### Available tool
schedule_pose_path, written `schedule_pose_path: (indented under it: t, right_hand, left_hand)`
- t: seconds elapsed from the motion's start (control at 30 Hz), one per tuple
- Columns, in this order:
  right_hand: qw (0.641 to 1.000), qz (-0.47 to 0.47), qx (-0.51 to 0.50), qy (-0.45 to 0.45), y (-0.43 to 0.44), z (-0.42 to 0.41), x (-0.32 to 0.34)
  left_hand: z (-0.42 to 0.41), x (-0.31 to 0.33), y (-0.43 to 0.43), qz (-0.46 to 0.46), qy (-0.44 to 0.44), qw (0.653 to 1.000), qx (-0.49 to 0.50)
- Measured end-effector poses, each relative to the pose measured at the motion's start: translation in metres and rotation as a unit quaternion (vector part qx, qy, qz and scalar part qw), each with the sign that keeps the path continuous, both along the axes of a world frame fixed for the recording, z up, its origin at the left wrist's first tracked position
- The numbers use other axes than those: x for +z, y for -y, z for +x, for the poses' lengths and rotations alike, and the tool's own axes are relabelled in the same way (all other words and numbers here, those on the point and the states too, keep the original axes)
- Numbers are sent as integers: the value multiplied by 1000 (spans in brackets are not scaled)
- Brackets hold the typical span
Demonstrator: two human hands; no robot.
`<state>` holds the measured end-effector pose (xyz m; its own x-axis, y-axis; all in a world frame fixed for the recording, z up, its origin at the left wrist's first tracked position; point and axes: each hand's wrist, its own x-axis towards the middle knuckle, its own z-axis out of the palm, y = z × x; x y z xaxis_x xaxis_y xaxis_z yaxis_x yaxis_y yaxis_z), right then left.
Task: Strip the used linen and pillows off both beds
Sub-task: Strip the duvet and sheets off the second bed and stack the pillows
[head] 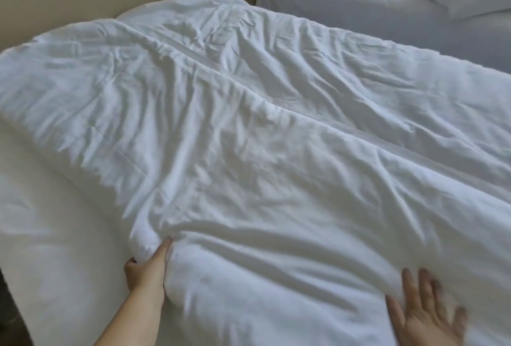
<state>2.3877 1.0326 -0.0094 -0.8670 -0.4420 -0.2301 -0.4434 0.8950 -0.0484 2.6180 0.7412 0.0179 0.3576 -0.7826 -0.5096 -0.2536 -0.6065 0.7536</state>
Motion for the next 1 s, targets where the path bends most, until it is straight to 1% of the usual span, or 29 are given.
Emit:
schedule_pose_path:
  t: [0.03, 0.07, 0.1, 0.13, 0.17, 0.23, 0.3, 0.37, 0.4, 0.47, 0.5, 0.53, 0.6, 0.63, 0.7, 0.77, 0.8, 0.87, 0.93, 0.97, 1.0]
  right_hand:
    - [1000, 1, -2, 5, 2, 1, 0]
    - [999, 50, 10, 17, -4, 0, 3]
    - [996, 63, -15, 54, -7, 4, 12]
    - [999, 16, -12, 49, -18, 10, 14]
    - [999, -16, 40, 17, -34, 18, 13]
    - [993, -70, 81, -46, -86, 37, -1]
    - [986, -112, 108, -63, -146, 55, -7]
    - [969, -155, 152, -115, -216, 71, -8]
    - [961, -158, 176, -143, -254, 80, -9]
    - [957, -117, 207, -168, -325, 97, -11]
    - [952, -101, 210, -199, -360, 104, -15]
    - [948, -83, 198, -237, -390, 109, -18]
    - [949, -78, 183, -243, -440, 112, -14]
    - [941, -94, 171, -277, -460, 112, -14]
    - [938, -106, 117, -309, -484, 104, -4]
    - [960, -137, 77, -233, -490, 91, 7]
    - [966, -152, 63, -199, -491, 88, 21]
    - [954, -218, 16, -207, -494, 87, 49]
    - [934, -280, -11, -223, -499, 96, 76]
    - [928, -304, -1, -218, -501, 102, 86]
    - [930, -308, 7, -200, -504, 107, 85]
  left_hand:
    - [-4, 4, -23, 4, 0, 1000, -20]
    - [-9, 8, -46, 3, -5, 999, -39]
    - [-13, 11, -70, 4, -11, 998, -56]
    - [-18, 13, -93, 3, -13, 997, -75]
    - [-22, 16, -114, 5, -14, 995, -94]
    - [-28, 17, -153, 8, -31, 991, -128]
    - [-28, 16, -197, 17, -57, 987, -148]
    - [-26, 11, -255, 37, -97, 983, -150]
    - [-26, 11, -291, 49, -122, 980, -151]
    - [-32, 7, -366, 86, -182, 965, -169]
    - [-36, 5, -402, 107, -196, 958, -181]
    - [-41, 0, -433, 123, -199, 954, -186]
    - [-50, -6, -477, 141, -199, 953, -181]
    - [-54, -3, -489, 150, -200, 952, -176]
    - [-58, 1, -496, 157, -199, 953, -167]
    - [-57, 12, -496, 133, -201, 953, -185]
    - [-53, 19, -496, 109, -216, 949, -203]
    - [-41, 37, -498, 64, -250, 936, -238]
    - [-26, 48, -500, 44, -273, 930, -243]
    - [-19, 48, -504, 47, -265, 932, -241]
    - [-13, 44, -510, 55, -248, 937, -239]
